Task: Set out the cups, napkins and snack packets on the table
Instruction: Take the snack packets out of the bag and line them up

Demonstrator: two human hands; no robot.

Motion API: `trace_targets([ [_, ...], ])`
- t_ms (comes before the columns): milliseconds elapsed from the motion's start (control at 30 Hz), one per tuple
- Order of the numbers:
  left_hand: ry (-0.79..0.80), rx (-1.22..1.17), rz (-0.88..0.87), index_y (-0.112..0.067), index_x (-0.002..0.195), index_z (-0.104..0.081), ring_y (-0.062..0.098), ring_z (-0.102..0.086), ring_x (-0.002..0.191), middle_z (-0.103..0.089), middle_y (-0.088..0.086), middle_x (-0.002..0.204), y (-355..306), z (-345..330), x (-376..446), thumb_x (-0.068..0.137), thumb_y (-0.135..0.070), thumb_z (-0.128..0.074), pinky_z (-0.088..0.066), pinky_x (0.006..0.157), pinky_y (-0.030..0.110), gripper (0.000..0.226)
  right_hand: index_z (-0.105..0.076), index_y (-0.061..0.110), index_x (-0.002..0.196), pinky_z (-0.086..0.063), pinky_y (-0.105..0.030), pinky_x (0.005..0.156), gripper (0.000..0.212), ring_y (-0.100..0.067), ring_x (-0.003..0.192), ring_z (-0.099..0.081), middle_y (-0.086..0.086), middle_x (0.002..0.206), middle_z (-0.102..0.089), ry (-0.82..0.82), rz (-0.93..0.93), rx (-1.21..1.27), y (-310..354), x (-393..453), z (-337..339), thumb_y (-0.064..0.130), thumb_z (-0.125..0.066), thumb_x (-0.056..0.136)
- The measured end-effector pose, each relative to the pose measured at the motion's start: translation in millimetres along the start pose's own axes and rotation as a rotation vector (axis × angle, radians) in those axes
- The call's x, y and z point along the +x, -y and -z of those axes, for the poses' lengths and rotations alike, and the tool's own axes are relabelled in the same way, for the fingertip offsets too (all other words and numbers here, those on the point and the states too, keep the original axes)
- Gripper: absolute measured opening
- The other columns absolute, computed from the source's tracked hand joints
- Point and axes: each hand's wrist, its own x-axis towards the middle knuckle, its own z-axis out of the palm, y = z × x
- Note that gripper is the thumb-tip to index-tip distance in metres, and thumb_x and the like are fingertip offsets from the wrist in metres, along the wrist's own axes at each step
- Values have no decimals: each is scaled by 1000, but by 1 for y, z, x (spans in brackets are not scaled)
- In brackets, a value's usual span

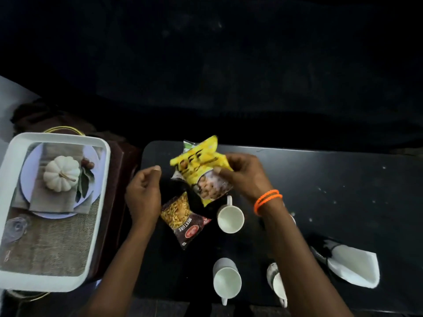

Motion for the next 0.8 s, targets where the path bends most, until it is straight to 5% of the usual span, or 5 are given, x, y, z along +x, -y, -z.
trace_targets([
  [133, 53, 34, -208, -38, 98, -74, -9, -66, 94, -72, -14, 104, -33, -36, -10, 94, -38, -69, -47, 78, 4, 7, -72, -3, 109, -62, -30, 69, 18, -16, 74, -75, -15, 96, -77, -173, -106, 353, -13, 8, 48, -6, -68, 91],
  [233, 272, 280, -406, -29, 119, -73, 9, -60, 113, -65, -6, 120, -45, -80, -11, 95, -38, -70, -46, 94, 23, 25, -72, -7, 110, -63, -34, 65, 19, -20, 70, -75, -20, 97, -76, -270, -257, 315, -36, 20, 63, -4, -69, 92],
  [500, 831, 800, -623, -33, 158, -45, 26, -29, 156, -34, 0, 170, -30, -152, -8, 97, -35, -70, -29, 124, 42, 67, -60, 12, 138, -50, -40, 101, 68, -34, 119, -60, -16, 133, -60, -498, 3, -608, -65, 20, 73, 15, -88, 76],
  [667, 893, 823, -659, -37, 162, -36, 23, -19, 162, -23, -3, 175, -19, -160, -11, 100, -34, -67, -30, 126, 46, 70, -45, 18, 153, -44, -40, 115, 86, -32, 143, -46, -8, 165, -33, -192, -19, -787, -76, 17, 68, 8, -86, 78],
  [800, 902, 870, -678, -39, 162, -33, 20, -17, 162, -19, -6, 176, -20, -162, -12, 98, -30, -70, -33, 125, 47, 74, -42, 20, 155, -46, -42, 111, 91, -34, 141, -49, -4, 168, -28, -204, -52, -817, -85, 15, 65, 10, -88, 77],
])
